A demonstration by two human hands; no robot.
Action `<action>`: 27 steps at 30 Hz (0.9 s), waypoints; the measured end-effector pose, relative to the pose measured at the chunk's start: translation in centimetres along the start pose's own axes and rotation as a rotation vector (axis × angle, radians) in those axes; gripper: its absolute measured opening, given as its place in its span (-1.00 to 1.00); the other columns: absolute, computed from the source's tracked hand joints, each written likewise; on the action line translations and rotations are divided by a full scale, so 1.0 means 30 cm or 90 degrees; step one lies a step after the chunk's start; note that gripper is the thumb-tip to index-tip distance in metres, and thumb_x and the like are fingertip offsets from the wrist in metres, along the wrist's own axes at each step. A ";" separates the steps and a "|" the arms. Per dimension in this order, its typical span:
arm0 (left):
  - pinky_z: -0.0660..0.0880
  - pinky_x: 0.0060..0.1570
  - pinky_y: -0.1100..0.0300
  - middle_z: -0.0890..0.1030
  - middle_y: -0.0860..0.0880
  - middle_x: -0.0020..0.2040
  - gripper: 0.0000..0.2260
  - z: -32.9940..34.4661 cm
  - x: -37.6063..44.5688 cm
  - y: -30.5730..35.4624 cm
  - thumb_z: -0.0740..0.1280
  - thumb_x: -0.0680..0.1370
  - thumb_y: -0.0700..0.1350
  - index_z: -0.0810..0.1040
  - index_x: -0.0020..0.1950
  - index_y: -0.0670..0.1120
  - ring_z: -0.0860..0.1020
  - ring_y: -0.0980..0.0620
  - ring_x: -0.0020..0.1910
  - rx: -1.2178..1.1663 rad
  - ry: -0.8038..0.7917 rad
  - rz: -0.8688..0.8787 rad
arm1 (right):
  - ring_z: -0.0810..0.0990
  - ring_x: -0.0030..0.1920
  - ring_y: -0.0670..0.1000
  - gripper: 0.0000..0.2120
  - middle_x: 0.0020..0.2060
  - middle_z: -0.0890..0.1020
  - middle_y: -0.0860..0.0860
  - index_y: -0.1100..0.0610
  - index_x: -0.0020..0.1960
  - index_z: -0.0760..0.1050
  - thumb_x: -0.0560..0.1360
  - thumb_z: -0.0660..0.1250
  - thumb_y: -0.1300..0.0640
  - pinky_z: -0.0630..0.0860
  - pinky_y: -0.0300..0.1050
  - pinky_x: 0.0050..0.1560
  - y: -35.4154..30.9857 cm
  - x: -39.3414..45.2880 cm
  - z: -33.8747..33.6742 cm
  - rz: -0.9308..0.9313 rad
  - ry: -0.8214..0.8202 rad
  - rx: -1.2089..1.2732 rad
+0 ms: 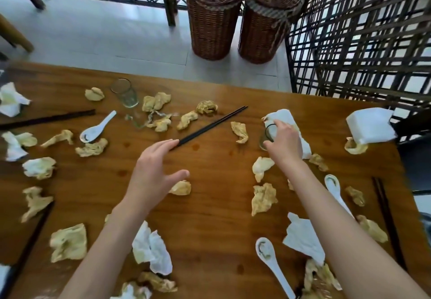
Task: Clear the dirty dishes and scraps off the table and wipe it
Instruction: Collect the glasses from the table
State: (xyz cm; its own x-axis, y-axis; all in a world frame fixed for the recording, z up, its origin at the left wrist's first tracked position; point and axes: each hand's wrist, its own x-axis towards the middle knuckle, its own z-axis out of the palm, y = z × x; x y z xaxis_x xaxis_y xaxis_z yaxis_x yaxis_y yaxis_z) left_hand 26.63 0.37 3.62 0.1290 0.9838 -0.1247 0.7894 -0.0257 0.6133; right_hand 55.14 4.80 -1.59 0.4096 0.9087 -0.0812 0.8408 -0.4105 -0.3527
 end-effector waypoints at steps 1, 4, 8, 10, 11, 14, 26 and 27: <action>0.37 0.32 0.06 0.45 0.00 0.34 -0.35 -0.002 0.002 -0.008 0.53 0.34 -0.05 0.39 0.39 -0.01 0.37 0.05 0.35 0.001 -0.001 -0.001 | 0.46 0.26 0.09 -0.43 0.26 0.51 0.08 0.14 0.34 0.40 0.38 0.49 0.17 0.45 -0.07 0.17 0.002 0.003 0.001 0.003 0.006 -0.006; 0.37 0.32 0.05 0.45 0.01 0.35 -0.35 -0.010 0.003 -0.035 0.53 0.35 -0.04 0.39 0.40 -0.01 0.36 0.06 0.36 0.001 -0.001 -0.004 | 0.52 0.17 0.10 -0.51 0.16 0.57 0.11 0.18 0.24 0.48 0.35 0.51 0.18 0.50 -0.08 0.09 0.001 0.007 -0.002 0.000 0.024 -0.015; 0.37 0.31 0.07 0.44 0.03 0.36 -0.34 -0.066 0.029 -0.106 0.53 0.35 -0.01 0.37 0.40 0.01 0.34 0.07 0.36 0.003 0.025 -0.011 | 0.54 0.13 0.12 -0.49 0.12 0.59 0.14 0.21 0.23 0.50 0.32 0.53 0.16 0.51 -0.06 0.06 -0.052 -0.012 -0.006 -0.014 0.044 -0.020; 0.37 0.30 0.08 0.43 0.02 0.36 -0.34 -0.110 0.064 -0.160 0.53 0.35 0.00 0.37 0.41 0.02 0.35 0.06 0.36 0.022 0.053 -0.019 | 0.53 0.16 0.13 -0.43 0.15 0.58 0.15 0.21 0.27 0.47 0.31 0.54 0.13 0.51 -0.03 0.10 -0.114 -0.037 -0.004 -0.014 0.046 -0.006; 0.35 0.29 0.08 0.43 0.01 0.37 -0.34 -0.136 0.087 -0.190 0.53 0.35 0.00 0.37 0.40 0.01 0.35 0.04 0.36 0.033 0.066 -0.020 | 0.53 0.17 0.14 -0.42 0.16 0.57 0.15 0.20 0.28 0.47 0.31 0.54 0.12 0.50 -0.02 0.11 -0.150 -0.054 -0.002 -0.017 0.046 0.006; 0.32 0.28 0.09 0.44 -0.06 0.36 -0.34 -0.208 0.173 -0.279 0.54 0.34 -0.01 0.39 0.39 -0.04 0.36 -0.03 0.36 0.061 0.102 -0.011 | 0.53 0.14 0.12 -0.42 0.13 0.58 0.13 0.19 0.26 0.47 0.29 0.54 0.10 0.48 -0.03 0.10 -0.267 -0.115 0.005 -0.041 0.044 0.039; 0.38 0.26 0.00 0.42 -0.11 0.39 -0.19 -0.245 0.635 -0.486 0.52 0.33 0.11 0.27 0.47 -0.10 0.39 -0.11 0.35 0.106 0.094 0.026 | 0.50 0.21 0.02 -0.39 0.19 0.56 0.03 0.13 0.30 0.46 0.29 0.54 0.08 0.41 -0.14 0.20 -0.656 -0.301 0.141 0.011 0.038 0.095; 0.38 0.25 -0.01 0.43 -0.11 0.38 -0.22 -0.237 0.649 -0.487 0.52 0.35 0.11 0.28 0.46 -0.10 0.40 -0.11 0.35 0.106 0.090 0.032 | 0.49 0.22 0.01 -0.39 0.21 0.55 0.03 0.13 0.30 0.45 0.30 0.54 0.08 0.40 -0.15 0.21 -0.675 -0.310 0.151 0.017 0.028 0.095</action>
State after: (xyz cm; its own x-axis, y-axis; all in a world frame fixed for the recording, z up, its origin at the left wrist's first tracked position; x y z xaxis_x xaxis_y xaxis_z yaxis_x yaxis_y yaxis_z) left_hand 13.33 21.17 -2.22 0.0939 0.9954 0.0206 0.8739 -0.0923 0.4773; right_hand 32.71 5.00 2.07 0.4485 0.8923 -0.0524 0.7694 -0.4152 -0.4853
